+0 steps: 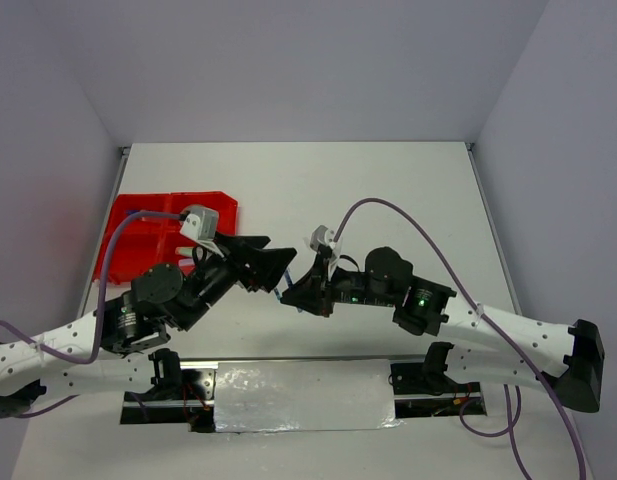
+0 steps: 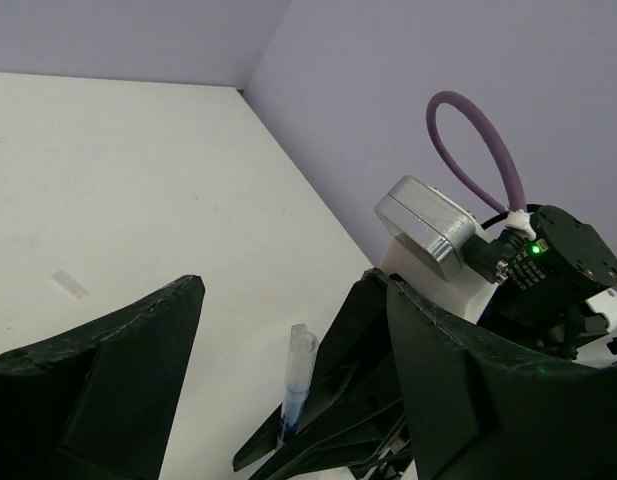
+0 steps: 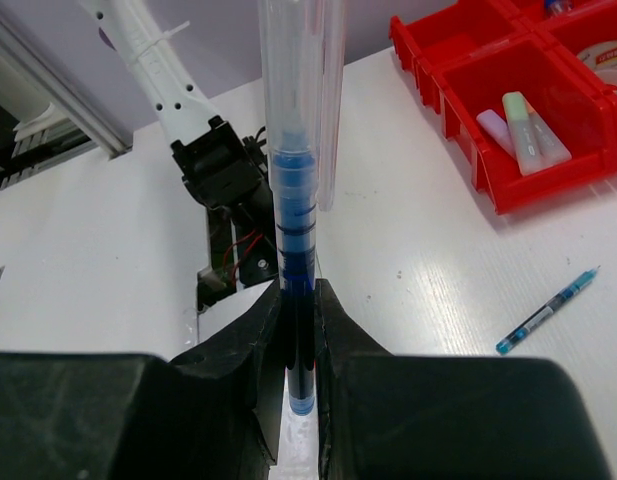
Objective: Sort the stationery into containers
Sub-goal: Close the pen cap on the pen.
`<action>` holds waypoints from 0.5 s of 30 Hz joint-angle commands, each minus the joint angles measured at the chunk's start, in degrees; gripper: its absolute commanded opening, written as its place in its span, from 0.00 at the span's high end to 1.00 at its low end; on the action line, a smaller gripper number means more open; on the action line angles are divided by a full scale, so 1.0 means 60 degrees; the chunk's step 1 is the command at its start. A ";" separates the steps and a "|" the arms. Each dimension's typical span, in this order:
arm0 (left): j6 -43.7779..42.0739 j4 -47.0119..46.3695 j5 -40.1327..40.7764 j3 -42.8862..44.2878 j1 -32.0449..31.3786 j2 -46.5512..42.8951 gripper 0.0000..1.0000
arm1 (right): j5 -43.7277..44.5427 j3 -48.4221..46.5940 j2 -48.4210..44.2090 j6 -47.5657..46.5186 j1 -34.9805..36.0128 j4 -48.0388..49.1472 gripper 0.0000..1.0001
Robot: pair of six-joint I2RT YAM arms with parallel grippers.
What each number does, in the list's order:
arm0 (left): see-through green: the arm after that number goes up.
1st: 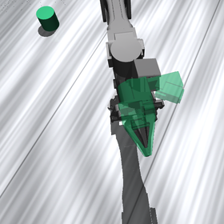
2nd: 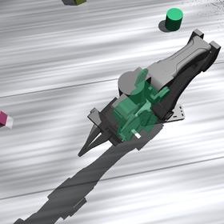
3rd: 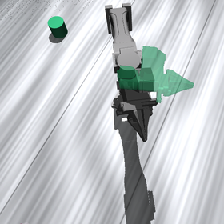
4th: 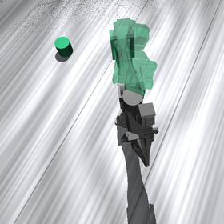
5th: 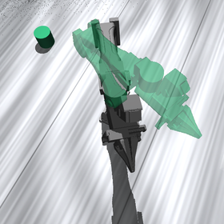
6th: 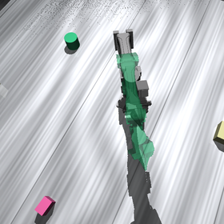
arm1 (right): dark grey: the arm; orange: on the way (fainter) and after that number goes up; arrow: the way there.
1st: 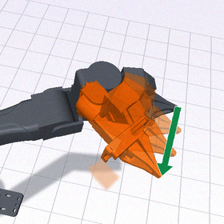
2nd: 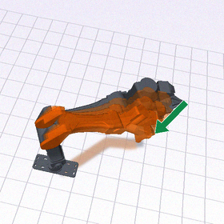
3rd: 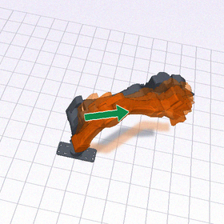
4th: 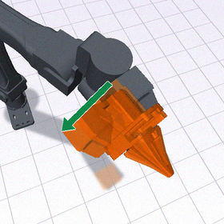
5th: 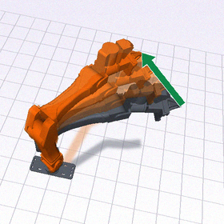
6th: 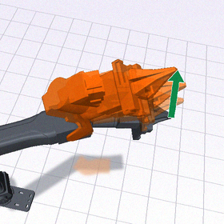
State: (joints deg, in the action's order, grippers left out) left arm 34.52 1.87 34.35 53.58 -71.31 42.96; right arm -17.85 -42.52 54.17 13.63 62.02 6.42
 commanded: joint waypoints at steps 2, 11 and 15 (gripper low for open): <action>-0.0334 -0.0751 -0.0407 -0.0082 0.0005 -0.0041 0.17 | 0.0045 0.0217 -0.0415 0.0131 0.0064 0.0879 1.00; -0.0450 -0.1190 -0.0962 -0.0580 0.0005 -0.0129 0.44 | -0.0043 0.0056 -0.0386 0.0175 0.0079 0.0806 1.00; -0.0539 -0.1511 -0.1650 -0.0727 0.0005 0.0032 0.54 | -0.0058 0.0012 -0.0328 0.0204 0.0078 0.0894 1.00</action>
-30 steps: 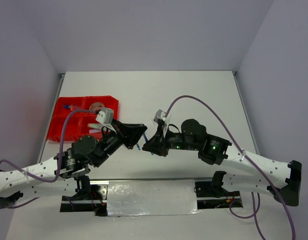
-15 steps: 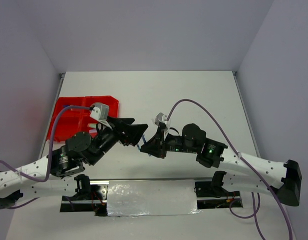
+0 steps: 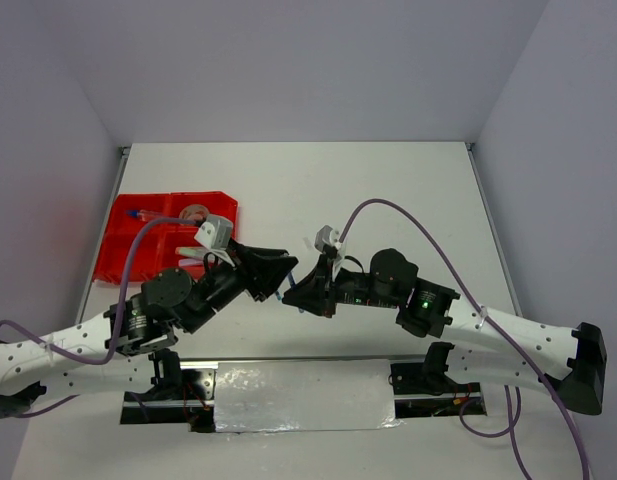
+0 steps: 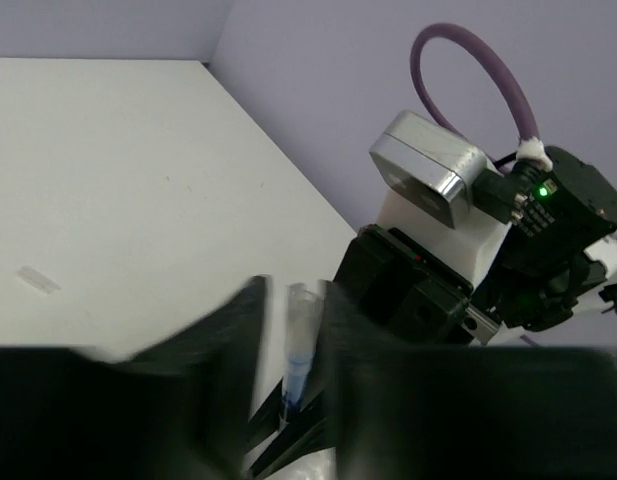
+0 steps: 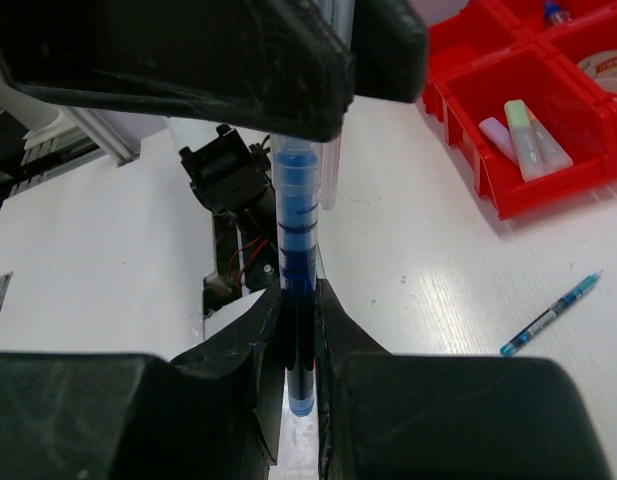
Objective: Sort the stationery into containers
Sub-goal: Close the pen cap on the pen.
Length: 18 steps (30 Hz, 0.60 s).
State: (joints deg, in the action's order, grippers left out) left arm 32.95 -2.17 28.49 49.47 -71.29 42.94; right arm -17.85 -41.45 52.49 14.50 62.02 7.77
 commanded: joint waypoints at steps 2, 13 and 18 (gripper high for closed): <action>-0.0248 -0.0883 -0.0735 -0.0130 0.0001 0.0123 0.81 | 0.0000 -0.0196 -0.0033 0.0044 0.0079 0.0683 1.00; 0.0411 -0.0970 -0.1523 -0.1488 0.0001 0.0768 1.00 | 0.1684 -0.2036 0.0113 -0.0190 -0.0038 0.0493 1.00; 0.1098 -0.2287 -0.2579 -0.3146 -0.0013 0.0783 1.00 | 0.1554 -0.3709 0.0509 -0.0322 -0.0565 0.0244 1.00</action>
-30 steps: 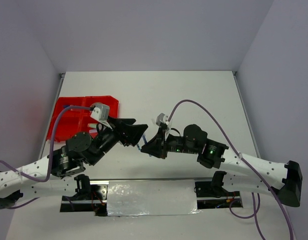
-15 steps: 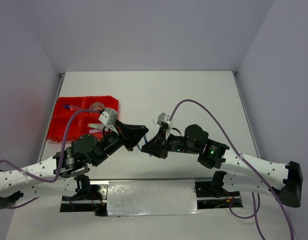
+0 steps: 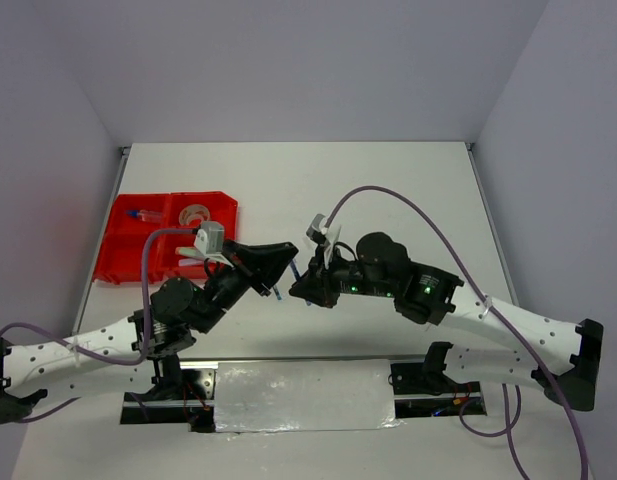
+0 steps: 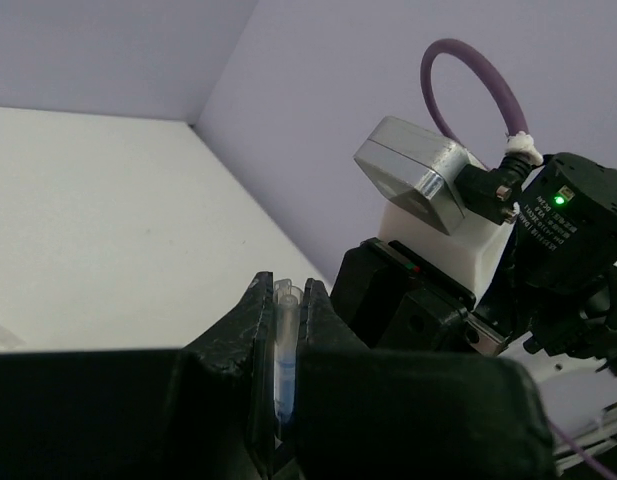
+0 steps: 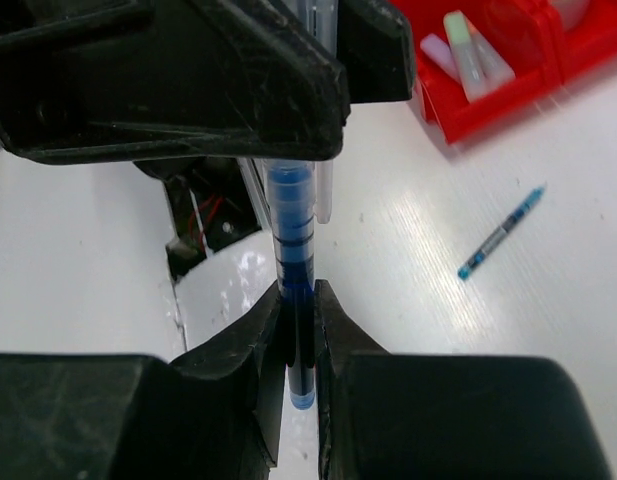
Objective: Sort the stationery into containers
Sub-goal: Close the pen cap on the pen, then place the pen in the storage box.
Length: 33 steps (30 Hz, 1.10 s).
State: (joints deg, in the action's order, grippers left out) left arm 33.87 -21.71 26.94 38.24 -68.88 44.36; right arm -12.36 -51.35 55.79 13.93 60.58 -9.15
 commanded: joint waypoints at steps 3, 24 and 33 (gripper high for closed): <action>0.1050 0.0311 -0.2907 -0.1977 -0.0516 0.0736 1.00 | 0.0784 -0.2968 0.0281 -0.0112 -0.0530 0.3004 1.00; -0.0839 0.4029 0.0989 0.2165 -0.0751 0.0560 0.53 | -0.1016 0.0135 0.0004 0.0212 0.0011 0.3341 1.00; -0.0709 0.3838 0.1954 0.2152 -0.0736 0.0327 1.00 | -0.1339 0.0839 -0.0275 0.0197 0.0026 0.3780 0.97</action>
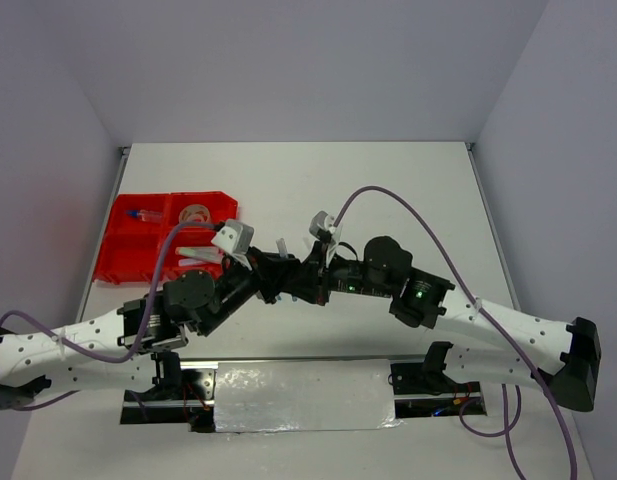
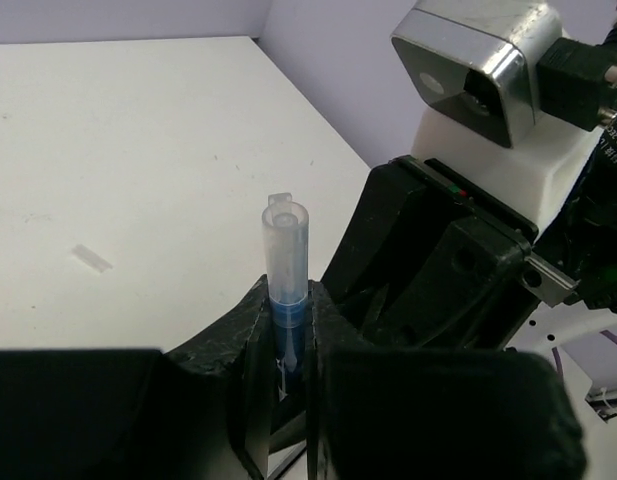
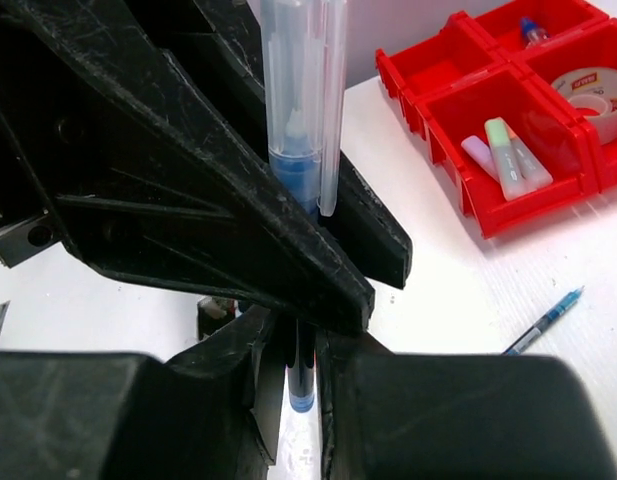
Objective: Sort the stationery into containers
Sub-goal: Place the pen in the storage box.
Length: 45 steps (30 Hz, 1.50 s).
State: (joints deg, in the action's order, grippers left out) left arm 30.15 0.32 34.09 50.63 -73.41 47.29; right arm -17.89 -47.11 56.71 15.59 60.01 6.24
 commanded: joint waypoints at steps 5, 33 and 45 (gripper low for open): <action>0.1910 0.2183 0.2754 0.1123 0.0513 0.0569 1.00 | 0.1249 0.0410 -0.0560 0.0286 0.0077 0.0676 0.00; 0.4540 0.4637 -0.0728 0.1523 1.5837 0.4657 1.00 | 0.2660 0.3194 -0.3123 0.1502 -0.0919 -0.0118 0.00; 0.4642 0.3946 -0.1462 0.0951 1.6248 0.5244 0.76 | 0.2176 0.3282 -0.3255 0.1503 -0.0905 0.0044 0.00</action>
State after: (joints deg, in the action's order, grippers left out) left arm 57.28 26.24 26.61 56.62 23.59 78.30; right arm -3.95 -27.66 38.02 24.62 54.70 3.46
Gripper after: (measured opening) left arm 0.241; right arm 0.997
